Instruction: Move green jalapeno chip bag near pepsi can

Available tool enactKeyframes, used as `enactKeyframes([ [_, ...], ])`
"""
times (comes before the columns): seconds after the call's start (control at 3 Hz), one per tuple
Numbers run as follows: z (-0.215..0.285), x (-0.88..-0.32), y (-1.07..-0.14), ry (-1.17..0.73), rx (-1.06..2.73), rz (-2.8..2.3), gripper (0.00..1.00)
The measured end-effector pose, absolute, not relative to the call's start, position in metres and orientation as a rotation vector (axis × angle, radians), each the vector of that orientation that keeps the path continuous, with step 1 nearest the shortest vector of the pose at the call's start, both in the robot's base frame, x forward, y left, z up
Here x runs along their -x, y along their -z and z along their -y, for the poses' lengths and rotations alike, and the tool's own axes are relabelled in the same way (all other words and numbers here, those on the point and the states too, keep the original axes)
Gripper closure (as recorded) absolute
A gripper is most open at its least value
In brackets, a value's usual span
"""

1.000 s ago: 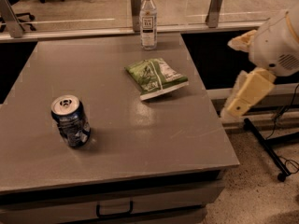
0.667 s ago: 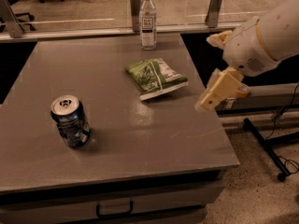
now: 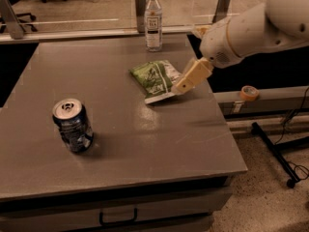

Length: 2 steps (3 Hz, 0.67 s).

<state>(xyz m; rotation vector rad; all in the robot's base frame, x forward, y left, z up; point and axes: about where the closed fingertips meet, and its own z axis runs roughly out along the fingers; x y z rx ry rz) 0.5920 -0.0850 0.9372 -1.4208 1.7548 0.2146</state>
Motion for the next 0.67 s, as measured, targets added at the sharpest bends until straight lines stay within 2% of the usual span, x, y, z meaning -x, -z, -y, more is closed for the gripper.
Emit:
enactKeyframes([
  [0.67, 0.053, -0.607, -0.886, -0.294, 1.442, -1.825, 0.00],
])
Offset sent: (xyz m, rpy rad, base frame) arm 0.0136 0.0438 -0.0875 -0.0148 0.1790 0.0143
